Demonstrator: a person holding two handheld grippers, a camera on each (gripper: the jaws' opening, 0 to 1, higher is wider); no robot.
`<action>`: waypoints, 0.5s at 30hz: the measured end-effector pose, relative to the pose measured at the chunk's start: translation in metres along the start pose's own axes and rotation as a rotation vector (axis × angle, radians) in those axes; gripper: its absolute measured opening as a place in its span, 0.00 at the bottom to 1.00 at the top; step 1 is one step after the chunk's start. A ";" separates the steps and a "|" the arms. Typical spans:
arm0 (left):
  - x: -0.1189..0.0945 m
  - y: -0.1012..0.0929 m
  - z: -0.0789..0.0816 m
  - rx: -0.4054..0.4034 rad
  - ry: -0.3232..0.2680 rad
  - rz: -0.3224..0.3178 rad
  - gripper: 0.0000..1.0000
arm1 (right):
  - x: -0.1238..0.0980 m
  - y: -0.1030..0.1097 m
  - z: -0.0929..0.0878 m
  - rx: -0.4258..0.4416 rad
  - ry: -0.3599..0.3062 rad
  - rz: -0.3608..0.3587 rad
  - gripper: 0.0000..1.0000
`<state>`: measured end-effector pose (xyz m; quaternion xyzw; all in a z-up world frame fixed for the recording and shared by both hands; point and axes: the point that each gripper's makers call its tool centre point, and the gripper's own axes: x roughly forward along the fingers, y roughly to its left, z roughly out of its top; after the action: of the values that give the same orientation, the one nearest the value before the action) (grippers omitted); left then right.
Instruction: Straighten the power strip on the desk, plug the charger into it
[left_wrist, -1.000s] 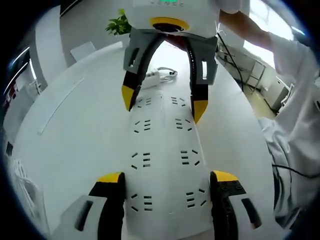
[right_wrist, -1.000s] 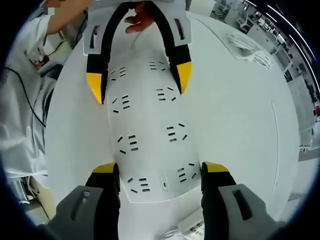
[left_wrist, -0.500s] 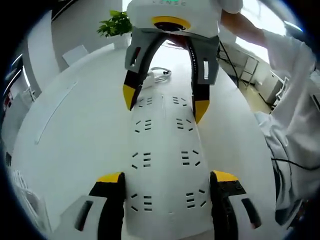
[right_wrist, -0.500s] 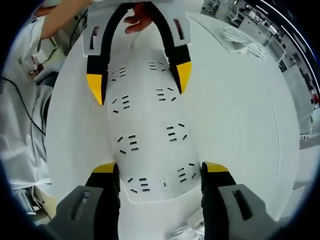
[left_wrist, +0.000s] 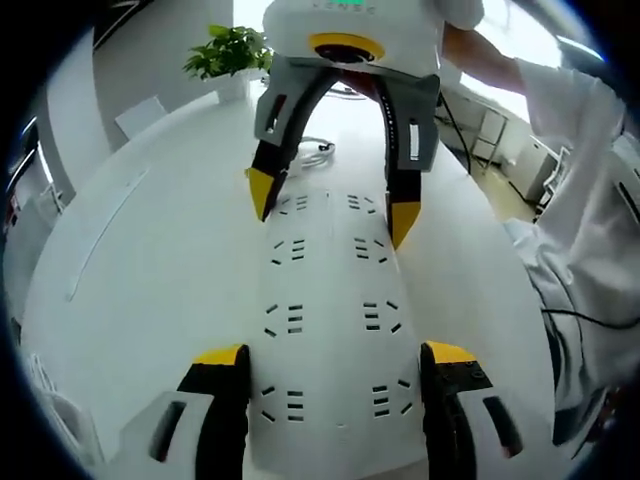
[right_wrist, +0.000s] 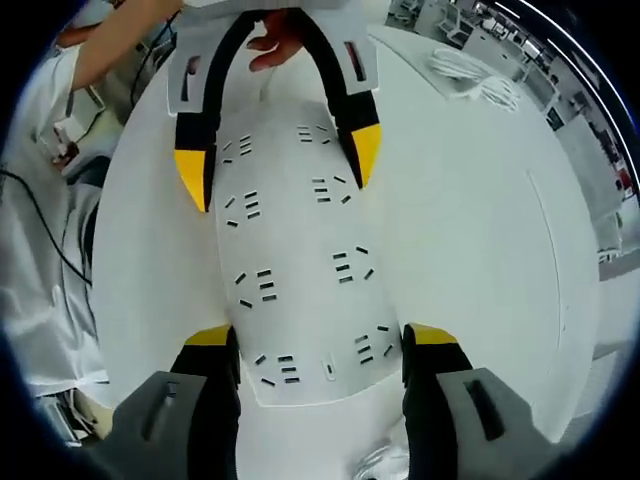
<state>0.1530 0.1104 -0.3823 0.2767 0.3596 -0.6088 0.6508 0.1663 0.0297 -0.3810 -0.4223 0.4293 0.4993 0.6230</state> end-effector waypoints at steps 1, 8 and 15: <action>0.000 0.000 0.000 0.003 0.000 -0.002 0.71 | 0.000 0.000 0.000 0.004 0.002 -0.001 0.65; 0.000 -0.001 0.000 0.015 -0.005 -0.011 0.71 | -0.001 0.003 -0.002 0.029 0.013 -0.006 0.65; 0.000 -0.001 0.000 0.024 -0.013 -0.019 0.71 | -0.001 0.004 -0.003 0.047 0.019 -0.011 0.65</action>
<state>0.1516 0.1102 -0.3819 0.2772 0.3508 -0.6208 0.6440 0.1618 0.0273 -0.3808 -0.4146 0.4443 0.4815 0.6315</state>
